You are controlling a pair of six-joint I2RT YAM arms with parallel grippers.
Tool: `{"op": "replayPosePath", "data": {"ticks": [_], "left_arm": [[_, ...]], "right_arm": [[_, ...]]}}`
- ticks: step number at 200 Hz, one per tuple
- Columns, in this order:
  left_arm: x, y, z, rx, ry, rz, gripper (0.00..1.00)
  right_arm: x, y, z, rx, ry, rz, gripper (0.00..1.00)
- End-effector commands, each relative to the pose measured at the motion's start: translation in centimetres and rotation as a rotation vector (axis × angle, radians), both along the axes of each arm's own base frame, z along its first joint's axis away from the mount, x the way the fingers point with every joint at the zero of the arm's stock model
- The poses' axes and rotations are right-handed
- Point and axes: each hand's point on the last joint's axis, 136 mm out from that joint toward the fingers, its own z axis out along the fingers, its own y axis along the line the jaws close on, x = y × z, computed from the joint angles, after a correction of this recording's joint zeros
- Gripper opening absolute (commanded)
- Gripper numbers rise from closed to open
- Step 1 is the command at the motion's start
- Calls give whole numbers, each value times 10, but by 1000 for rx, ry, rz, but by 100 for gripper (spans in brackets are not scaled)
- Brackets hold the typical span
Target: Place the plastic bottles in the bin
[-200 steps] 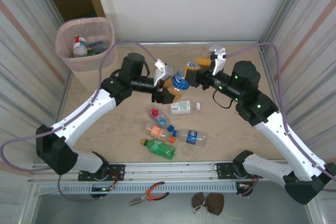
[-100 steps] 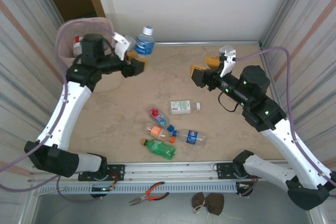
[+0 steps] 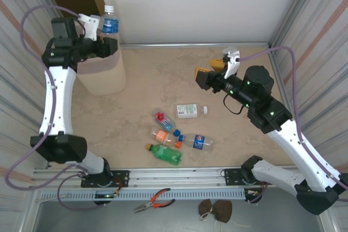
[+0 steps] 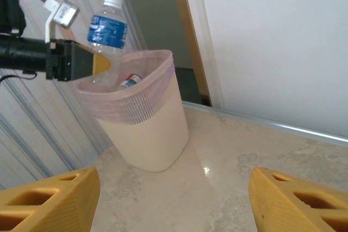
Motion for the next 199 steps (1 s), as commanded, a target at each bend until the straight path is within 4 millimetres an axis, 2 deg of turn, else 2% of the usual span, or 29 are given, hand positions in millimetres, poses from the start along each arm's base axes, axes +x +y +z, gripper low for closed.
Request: {"op": "replayPosePath", "data": {"ticks": [1, 25, 41, 98, 125, 149, 199], "left_arm": [[18, 40, -10, -12, 64, 131, 60], [33, 63, -28, -46, 128, 187, 59], [41, 71, -43, -56, 177, 202, 59], [52, 68, -106, -82, 347, 162, 62], [52, 66, -126, -95, 398, 149, 65], [48, 66, -123, -92, 395, 155, 70], [42, 66, -89, -80, 306, 166, 72]], "right_arm": [[3, -1, -3, -12, -1, -16, 72], [5, -1, -5, -20, 3, -23, 71], [6, -1, -6, -22, 5, -24, 71], [6, -1, -11, -26, 16, -26, 71], [6, -1, -11, -25, 17, -24, 71], [6, -1, -10, -24, 17, -24, 71], [5, -3, -8, -19, 14, -30, 71]]}}
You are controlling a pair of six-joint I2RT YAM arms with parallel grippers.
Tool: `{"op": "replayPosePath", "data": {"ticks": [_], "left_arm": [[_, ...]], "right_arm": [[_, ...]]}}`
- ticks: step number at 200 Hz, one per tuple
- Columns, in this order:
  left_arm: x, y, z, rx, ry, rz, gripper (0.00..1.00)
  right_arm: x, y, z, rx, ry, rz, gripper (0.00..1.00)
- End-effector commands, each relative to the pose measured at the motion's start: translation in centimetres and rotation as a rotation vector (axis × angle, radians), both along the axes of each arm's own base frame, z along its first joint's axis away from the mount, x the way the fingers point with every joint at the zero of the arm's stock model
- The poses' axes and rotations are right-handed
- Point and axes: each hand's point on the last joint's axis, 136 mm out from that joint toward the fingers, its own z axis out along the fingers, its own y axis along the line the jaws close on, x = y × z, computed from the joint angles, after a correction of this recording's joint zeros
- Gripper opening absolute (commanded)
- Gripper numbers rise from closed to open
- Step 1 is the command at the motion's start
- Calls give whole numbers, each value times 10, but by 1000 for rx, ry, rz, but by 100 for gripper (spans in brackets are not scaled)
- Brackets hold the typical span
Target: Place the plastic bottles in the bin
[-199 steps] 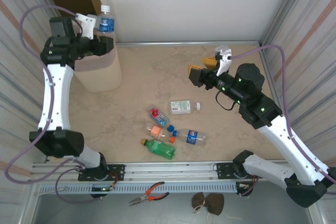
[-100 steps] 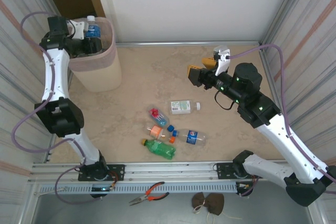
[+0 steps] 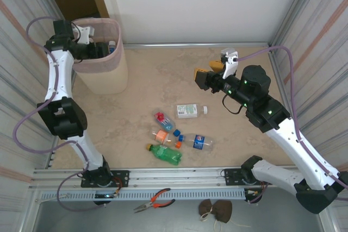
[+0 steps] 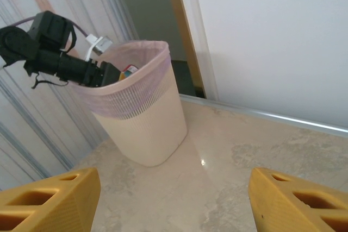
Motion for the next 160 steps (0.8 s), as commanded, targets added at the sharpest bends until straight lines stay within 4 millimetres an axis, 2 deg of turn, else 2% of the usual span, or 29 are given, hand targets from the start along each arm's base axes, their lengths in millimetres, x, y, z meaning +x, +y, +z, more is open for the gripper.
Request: {"op": "replayPosePath", "data": {"ticks": [1, 50, 91, 127, 160], "left_arm": [[-15, -6, 29, -2, -49, -11, 72], [-29, -18, 71, -27, -157, -43, 72], [-45, -38, 109, -72, -269, -99, 72], [-64, -64, 133, -107, -350, -168, 72], [-81, -95, 140, -136, -390, -239, 72]], "right_arm": [[0, -3, 3, 2, -14, -11, 71], [1, -4, -5, -5, 10, -25, 71], [4, -6, -22, 2, 74, -46, 71], [7, -13, -49, 36, 204, -109, 72], [9, -24, -84, 112, 368, -206, 72]]}}
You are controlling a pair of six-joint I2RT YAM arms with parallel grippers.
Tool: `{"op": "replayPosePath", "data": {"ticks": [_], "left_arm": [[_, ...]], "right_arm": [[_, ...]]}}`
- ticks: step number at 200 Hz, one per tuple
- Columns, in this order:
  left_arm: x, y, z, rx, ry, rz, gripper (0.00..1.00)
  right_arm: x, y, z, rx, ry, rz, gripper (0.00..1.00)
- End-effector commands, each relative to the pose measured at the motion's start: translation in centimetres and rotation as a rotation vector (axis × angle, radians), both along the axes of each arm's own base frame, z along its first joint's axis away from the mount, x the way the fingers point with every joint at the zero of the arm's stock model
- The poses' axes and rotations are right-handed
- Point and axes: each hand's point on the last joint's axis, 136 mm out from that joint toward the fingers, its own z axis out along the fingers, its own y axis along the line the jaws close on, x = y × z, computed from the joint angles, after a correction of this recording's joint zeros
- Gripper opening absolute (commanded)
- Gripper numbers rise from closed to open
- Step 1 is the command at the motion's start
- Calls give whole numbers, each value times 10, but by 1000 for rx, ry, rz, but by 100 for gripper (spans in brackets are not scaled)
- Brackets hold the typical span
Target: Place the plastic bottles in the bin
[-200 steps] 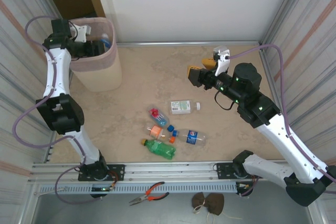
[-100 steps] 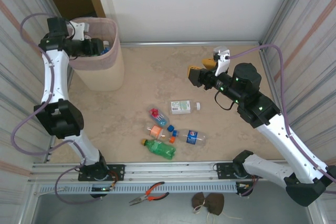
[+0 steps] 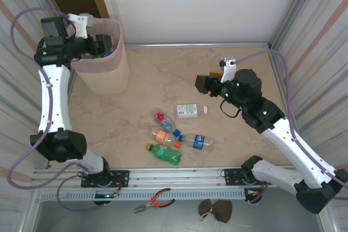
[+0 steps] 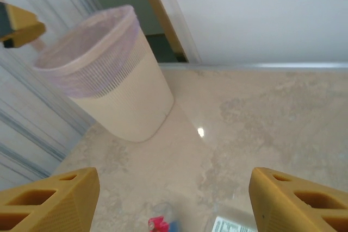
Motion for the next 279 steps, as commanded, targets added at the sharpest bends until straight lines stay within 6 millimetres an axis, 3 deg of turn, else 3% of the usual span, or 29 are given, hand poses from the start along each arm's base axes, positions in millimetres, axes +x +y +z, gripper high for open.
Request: {"op": "replayPosePath", "data": {"ticks": [1, 17, 34, 52, 71, 108, 152, 204, 231, 279], "left_arm": [[-16, -24, 16, -39, -59, -71, 72], [-23, -39, 13, -42, -62, -104, 72], [-31, -54, 8, -37, -59, -137, 72], [-38, -66, 4, -31, -55, -160, 72], [-43, -75, -1, -30, -51, -175, 72], [-46, -88, -14, -31, -27, -203, 72], [-46, -96, -27, -28, -5, -216, 73], [-50, -98, -30, -26, -8, -223, 72], [-51, -97, -30, -19, -16, -220, 73], [-53, -97, -29, -19, -18, -221, 73]], "right_arm": [[-1, -15, -23, 82, 136, -111, 72], [0, -23, -43, 131, 220, -189, 72], [1, -45, -69, 207, 343, -369, 72], [-6, -71, -104, 302, 503, -573, 69], [-15, -83, -138, 394, 650, -706, 66], [-39, -84, -202, 469, 924, -818, 62], [-93, -78, -262, 543, 1289, -1000, 67], [-130, -49, -287, 681, 1471, -1048, 88], [-133, -32, -294, 724, 1520, -1036, 95], [-128, -20, -318, 799, 1552, -1093, 97]]}}
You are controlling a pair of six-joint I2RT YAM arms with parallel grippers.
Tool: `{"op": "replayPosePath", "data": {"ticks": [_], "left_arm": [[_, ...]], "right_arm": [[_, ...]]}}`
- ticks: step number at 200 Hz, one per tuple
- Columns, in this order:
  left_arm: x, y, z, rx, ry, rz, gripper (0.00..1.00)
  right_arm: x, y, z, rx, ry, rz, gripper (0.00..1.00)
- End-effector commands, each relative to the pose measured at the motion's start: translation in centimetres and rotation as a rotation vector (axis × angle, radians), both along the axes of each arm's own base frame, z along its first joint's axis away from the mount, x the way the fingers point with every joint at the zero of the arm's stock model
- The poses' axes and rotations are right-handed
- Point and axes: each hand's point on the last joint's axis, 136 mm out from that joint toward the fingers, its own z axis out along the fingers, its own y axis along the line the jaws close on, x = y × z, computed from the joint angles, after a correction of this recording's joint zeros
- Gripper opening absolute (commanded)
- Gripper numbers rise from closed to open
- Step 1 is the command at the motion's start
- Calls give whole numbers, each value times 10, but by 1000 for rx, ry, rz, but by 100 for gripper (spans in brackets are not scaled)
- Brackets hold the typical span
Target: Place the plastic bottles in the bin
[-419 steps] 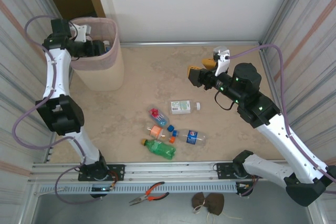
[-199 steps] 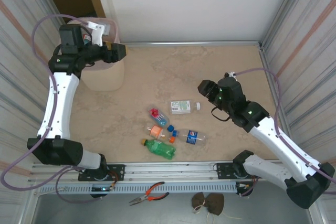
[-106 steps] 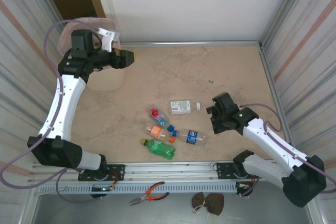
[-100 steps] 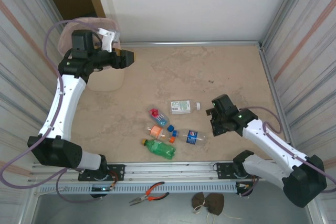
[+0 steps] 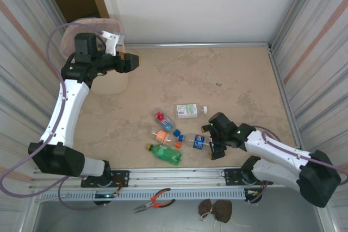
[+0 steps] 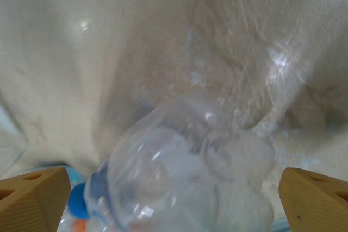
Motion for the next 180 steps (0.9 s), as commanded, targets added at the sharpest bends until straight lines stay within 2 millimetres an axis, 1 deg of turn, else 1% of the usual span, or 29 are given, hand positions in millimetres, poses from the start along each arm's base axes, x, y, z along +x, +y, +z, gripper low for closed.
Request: {"op": "replayPosePath", "data": {"ticks": [1, 38, 64, 107, 136, 180], "left_arm": [[-8, -2, 16, -3, -56, -8, 73], [-7, -4, 19, -13, -56, -12, 73], [-7, -5, 20, -16, -57, -14, 73], [-6, -9, 22, -16, -58, -19, 73], [-6, -11, 23, -17, -58, -26, 73], [-7, -13, 25, -18, -60, -29, 73]], "right_arm": [[7, 7, -6, 99, 126, -328, 97], [15, -3, -20, 82, 121, -430, 93], [20, -11, -23, 62, 114, -464, 89], [28, -10, -21, 69, 101, -469, 82], [29, -11, -18, 69, 96, -470, 74], [30, -24, -11, 30, 79, -468, 68]]}}
